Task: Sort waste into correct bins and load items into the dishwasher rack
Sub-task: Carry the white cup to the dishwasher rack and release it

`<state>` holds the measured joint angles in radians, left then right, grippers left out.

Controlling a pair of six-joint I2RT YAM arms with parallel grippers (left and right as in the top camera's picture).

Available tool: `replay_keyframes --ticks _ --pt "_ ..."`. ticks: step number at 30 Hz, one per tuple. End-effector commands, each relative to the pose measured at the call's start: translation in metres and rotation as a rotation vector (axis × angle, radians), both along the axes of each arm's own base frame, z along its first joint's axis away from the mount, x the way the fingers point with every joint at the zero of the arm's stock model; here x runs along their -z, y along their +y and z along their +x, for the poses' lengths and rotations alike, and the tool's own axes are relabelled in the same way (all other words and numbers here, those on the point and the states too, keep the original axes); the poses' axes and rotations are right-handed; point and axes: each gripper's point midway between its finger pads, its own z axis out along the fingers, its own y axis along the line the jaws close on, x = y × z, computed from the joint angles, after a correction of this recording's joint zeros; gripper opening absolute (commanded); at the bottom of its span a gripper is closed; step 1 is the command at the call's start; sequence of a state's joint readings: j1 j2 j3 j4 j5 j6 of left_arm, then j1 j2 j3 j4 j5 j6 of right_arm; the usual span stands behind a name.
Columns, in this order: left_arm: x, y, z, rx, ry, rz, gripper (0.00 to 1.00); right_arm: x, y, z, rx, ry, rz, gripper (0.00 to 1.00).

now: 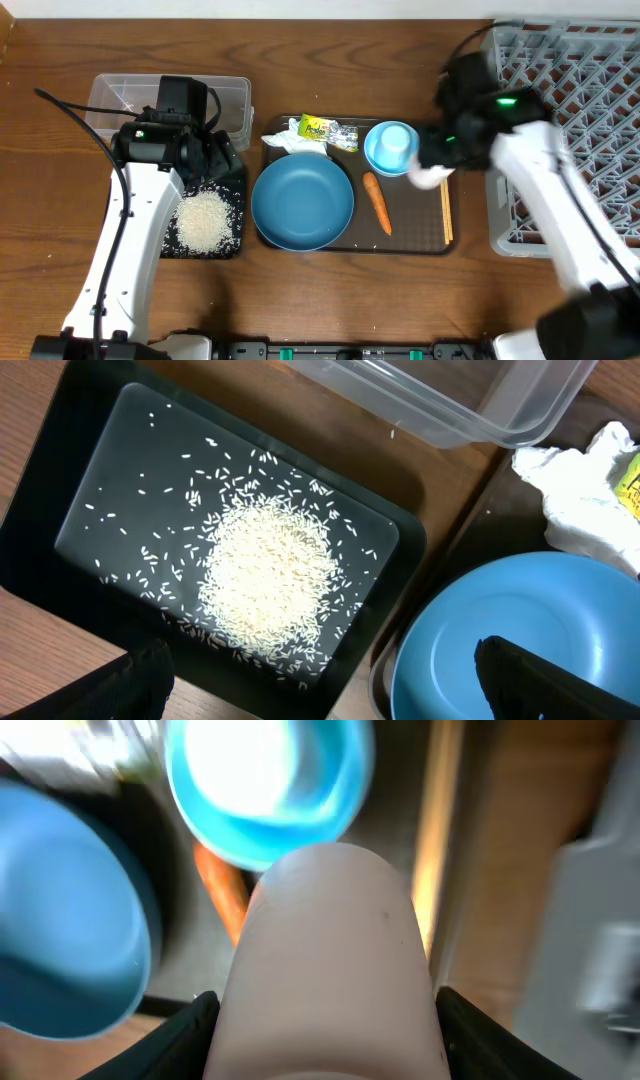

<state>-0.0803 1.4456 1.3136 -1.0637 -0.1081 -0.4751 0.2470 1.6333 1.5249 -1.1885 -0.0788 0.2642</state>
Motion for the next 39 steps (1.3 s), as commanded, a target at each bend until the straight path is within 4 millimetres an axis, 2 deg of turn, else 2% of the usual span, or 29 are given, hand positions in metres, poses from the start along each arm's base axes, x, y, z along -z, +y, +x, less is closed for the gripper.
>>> replay_keyframes --ticks 1,5,9,11,16,20,24,29,31,34,37,39 --pt "-0.005 0.002 0.002 -0.015 -0.015 0.004 0.99 -0.042 -0.038 0.009 0.048 -0.137 -0.003 0.42" --pt "-0.005 0.002 0.002 -0.015 -0.015 0.004 0.99 -0.072 -0.106 0.015 0.213 -0.261 -0.019 0.44" --pt "-0.005 0.002 0.002 -0.015 -0.015 0.004 0.99 -0.085 -0.18 0.018 0.427 -0.337 -0.043 0.44" --pt "-0.005 0.002 0.002 -0.015 -0.015 0.004 0.99 -0.088 -0.214 0.02 0.532 -0.376 -0.035 0.45" --pt "-0.005 0.002 0.002 -0.015 -0.015 0.004 0.99 -0.092 -0.278 0.032 0.656 -0.478 -0.007 0.49" --pt "-0.005 0.002 0.002 -0.015 -0.015 0.004 0.99 -0.076 -0.323 0.035 0.742 -0.48 -0.05 0.5" --pt "-0.005 0.002 0.002 -0.015 -0.015 0.004 0.99 -0.041 -0.347 0.032 0.797 -0.4 -0.037 0.55" --pt "-0.005 0.002 0.002 -0.015 -0.015 0.004 0.99 0.0 -0.353 0.033 0.814 -0.297 -0.004 0.58" --pt "-0.005 0.002 0.002 -0.015 -0.015 0.004 0.99 0.012 -0.353 0.032 0.816 -0.263 0.006 0.65" --pt "-0.005 0.002 0.002 -0.015 -0.015 0.004 0.99 0.019 -0.352 0.032 0.821 -0.242 0.013 0.82" --pt "-0.005 0.002 0.002 -0.015 -0.015 0.004 0.99 0.017 -0.351 0.031 0.825 -0.244 0.014 0.96" --pt "-0.005 0.002 0.002 -0.015 -0.015 0.004 0.99 0.013 -0.35 0.03 0.844 -0.244 0.023 0.98"
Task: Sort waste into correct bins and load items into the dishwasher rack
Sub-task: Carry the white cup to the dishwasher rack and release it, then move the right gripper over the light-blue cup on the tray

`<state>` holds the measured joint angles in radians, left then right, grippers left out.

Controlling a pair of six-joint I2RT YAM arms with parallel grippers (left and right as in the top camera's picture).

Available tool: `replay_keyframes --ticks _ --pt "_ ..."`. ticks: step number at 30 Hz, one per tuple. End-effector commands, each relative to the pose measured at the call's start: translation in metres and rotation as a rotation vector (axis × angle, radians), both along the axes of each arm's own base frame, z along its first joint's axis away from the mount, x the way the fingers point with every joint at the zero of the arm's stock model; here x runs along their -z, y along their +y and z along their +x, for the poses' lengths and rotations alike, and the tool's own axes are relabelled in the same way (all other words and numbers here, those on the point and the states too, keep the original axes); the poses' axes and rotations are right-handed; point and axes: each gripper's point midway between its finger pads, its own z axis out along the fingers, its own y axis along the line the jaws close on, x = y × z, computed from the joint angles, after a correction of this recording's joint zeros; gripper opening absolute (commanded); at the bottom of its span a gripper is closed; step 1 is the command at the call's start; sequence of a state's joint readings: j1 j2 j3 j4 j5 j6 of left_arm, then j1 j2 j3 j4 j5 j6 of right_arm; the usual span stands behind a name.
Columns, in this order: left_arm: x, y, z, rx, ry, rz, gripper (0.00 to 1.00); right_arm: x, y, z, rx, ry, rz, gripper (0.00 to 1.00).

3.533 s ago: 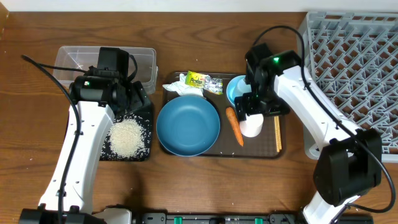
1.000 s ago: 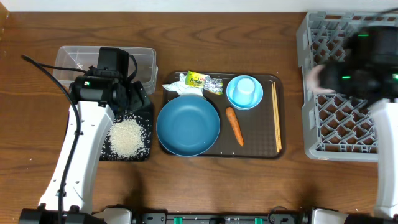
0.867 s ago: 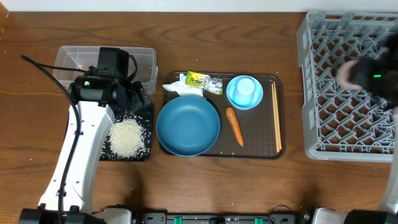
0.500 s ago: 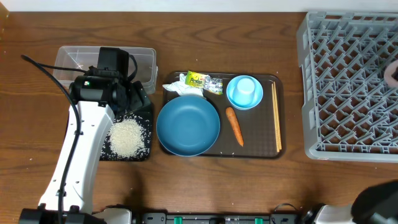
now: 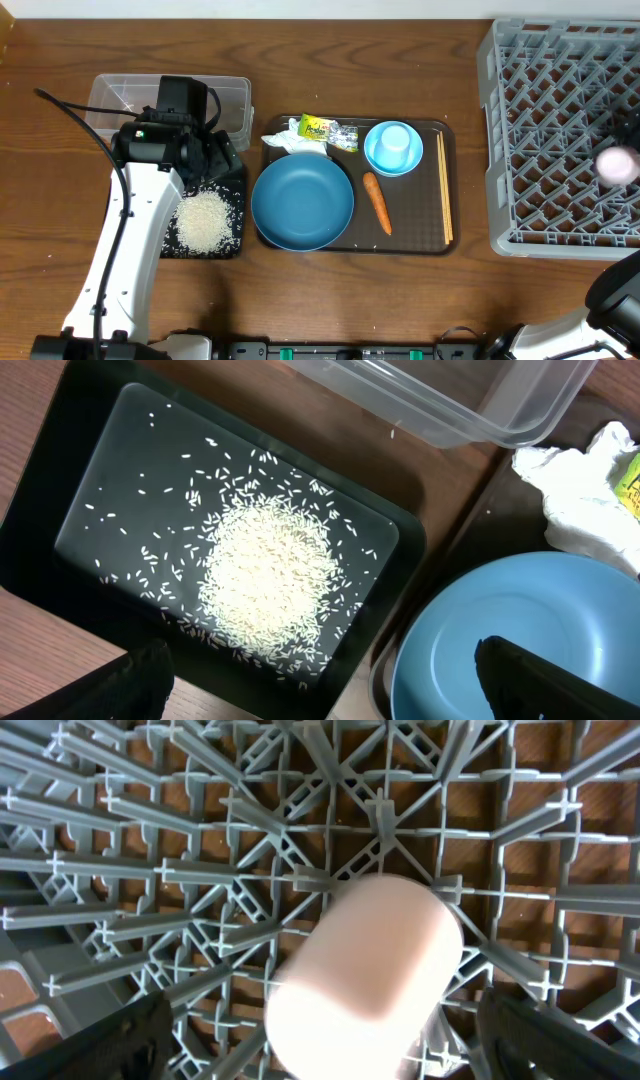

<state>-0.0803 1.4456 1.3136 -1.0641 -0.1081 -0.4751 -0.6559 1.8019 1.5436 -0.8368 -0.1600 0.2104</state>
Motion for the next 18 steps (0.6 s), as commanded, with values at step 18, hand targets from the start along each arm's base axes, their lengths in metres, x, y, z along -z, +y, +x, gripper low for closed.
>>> replay_keyframes --ticks 18 --pt "-0.005 0.002 0.002 -0.015 -0.015 0.004 0.99 -0.116 0.222 0.033 -0.547 -0.305 0.253 0.99"
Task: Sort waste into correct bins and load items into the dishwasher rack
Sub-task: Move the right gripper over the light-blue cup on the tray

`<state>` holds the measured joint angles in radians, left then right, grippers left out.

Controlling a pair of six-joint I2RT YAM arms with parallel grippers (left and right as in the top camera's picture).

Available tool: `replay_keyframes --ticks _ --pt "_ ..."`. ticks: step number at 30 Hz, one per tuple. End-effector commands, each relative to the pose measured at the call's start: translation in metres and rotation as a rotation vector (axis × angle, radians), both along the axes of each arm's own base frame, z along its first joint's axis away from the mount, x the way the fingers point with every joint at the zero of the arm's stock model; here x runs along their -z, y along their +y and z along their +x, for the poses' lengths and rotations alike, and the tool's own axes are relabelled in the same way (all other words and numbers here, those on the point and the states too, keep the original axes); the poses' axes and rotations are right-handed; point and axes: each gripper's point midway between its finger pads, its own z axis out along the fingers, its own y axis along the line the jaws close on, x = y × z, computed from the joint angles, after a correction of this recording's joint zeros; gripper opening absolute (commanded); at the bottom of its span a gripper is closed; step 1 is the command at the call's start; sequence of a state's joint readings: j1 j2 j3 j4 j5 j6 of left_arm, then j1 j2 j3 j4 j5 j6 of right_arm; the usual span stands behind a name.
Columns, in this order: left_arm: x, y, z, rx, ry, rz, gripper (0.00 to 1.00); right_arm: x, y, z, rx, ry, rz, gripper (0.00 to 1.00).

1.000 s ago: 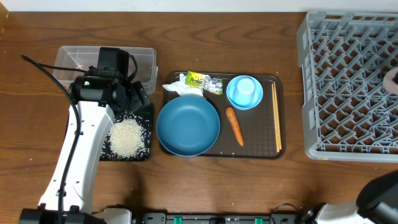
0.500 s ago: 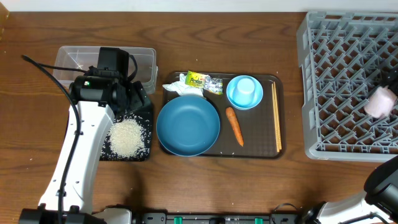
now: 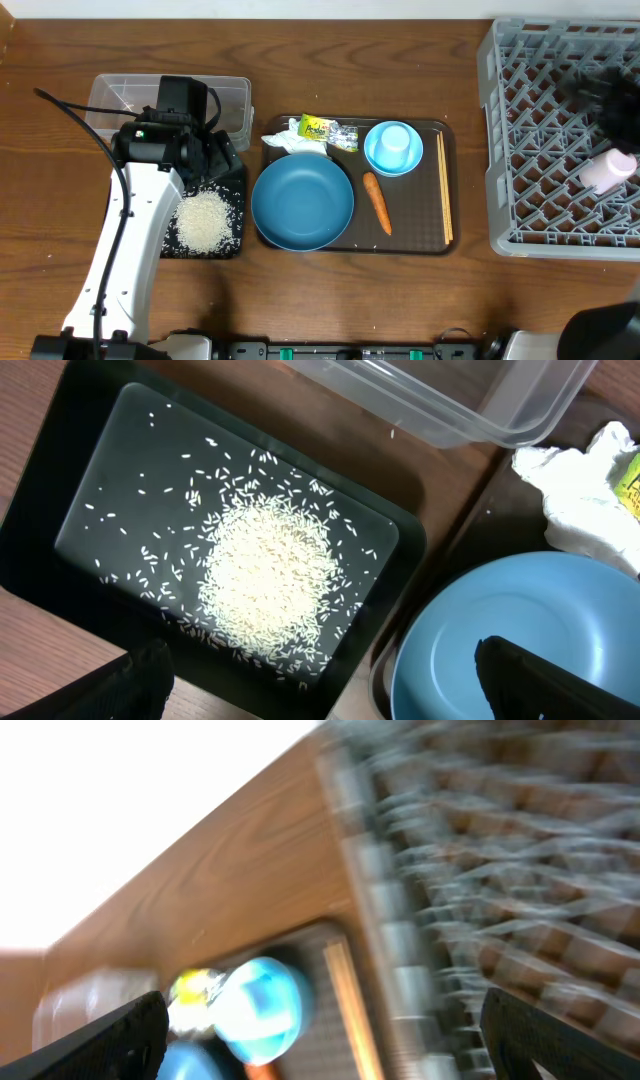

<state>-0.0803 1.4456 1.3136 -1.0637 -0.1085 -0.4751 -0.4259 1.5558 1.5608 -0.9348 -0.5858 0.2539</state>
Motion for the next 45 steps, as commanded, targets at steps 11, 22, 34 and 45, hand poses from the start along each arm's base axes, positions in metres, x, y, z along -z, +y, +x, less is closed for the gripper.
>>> replay_keyframes --ticks 11,22,34,45 --pt "-0.005 0.002 0.002 -0.015 -0.015 0.004 1.0 0.086 0.188 0.035 -0.337 0.144 -0.403 0.99" --pt "-0.005 0.002 0.002 -0.015 -0.015 0.004 0.99 0.163 0.226 0.037 -0.384 0.28 -0.492 0.99" --pt "-0.005 0.002 0.002 -0.015 -0.015 0.004 0.99 0.201 0.243 0.021 -0.423 0.395 -0.446 0.97" --pt "-0.005 0.002 0.002 -0.014 -0.014 0.004 0.99 0.203 0.24 0.019 -0.419 0.406 -0.455 0.77"
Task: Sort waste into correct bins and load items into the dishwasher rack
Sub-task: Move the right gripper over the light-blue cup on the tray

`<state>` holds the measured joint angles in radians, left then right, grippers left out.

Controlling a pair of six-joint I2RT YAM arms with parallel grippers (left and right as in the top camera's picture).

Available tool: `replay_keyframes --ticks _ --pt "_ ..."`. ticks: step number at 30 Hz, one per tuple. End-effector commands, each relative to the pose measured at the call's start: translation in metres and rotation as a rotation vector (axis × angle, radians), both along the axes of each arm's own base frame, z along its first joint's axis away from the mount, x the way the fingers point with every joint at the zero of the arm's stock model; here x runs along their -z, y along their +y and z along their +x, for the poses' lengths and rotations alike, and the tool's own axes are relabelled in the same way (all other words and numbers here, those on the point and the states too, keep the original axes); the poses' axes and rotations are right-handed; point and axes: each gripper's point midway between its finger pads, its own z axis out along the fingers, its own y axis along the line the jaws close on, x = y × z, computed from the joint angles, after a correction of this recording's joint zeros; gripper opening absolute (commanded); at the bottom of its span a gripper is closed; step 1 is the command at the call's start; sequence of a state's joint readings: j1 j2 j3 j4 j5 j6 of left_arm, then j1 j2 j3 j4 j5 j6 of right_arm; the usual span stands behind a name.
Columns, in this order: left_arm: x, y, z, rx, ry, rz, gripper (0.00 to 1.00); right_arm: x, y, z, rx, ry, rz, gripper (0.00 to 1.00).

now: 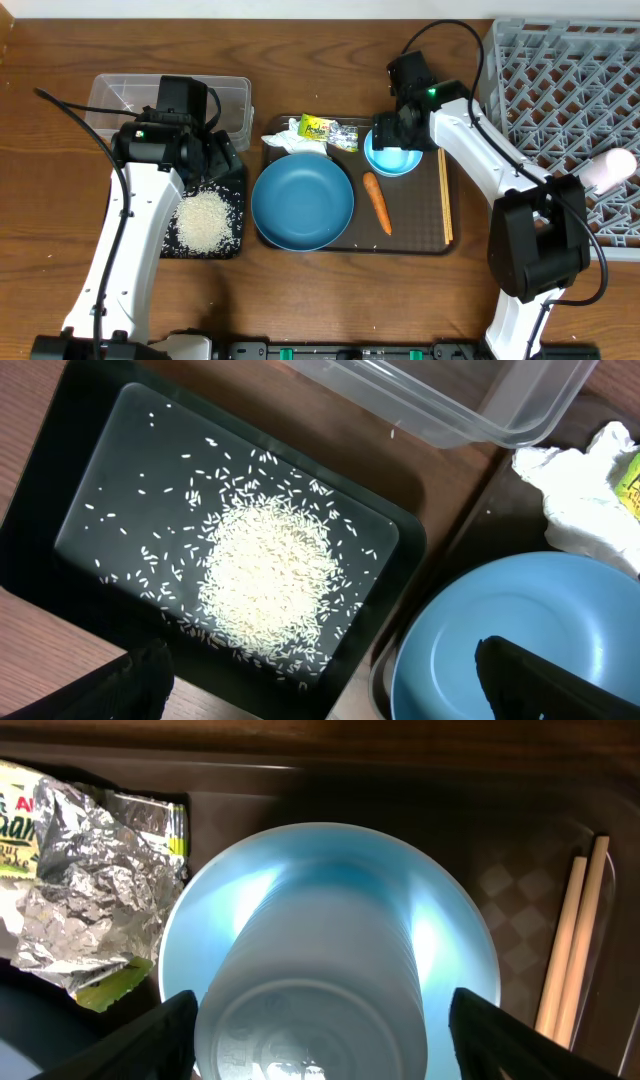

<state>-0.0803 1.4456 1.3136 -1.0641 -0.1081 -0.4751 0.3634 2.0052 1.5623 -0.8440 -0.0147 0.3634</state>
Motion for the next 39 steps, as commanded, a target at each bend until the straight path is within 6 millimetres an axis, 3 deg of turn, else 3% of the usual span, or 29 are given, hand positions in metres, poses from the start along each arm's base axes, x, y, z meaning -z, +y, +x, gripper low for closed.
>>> replay_keyframes --ticks 1,4,15,24,39 --pt "-0.005 0.002 0.002 -0.015 -0.015 0.004 0.99 0.004 0.004 -0.003 -0.004 0.011 -0.002 0.76" --pt "-0.005 0.002 0.002 -0.015 -0.015 0.004 0.99 0.004 0.004 -0.003 0.006 0.015 0.0 0.73" --pt "-0.005 0.002 0.002 -0.015 -0.015 0.004 0.99 0.009 0.002 -0.009 0.006 0.036 -0.008 0.79" --pt "-0.005 0.002 0.002 -0.015 -0.015 0.004 0.99 0.009 0.002 -0.009 0.017 0.038 -0.005 0.74" --pt "-0.005 0.002 0.002 -0.015 -0.015 0.004 0.99 0.008 0.014 -0.01 -0.017 -0.002 -0.06 0.76"
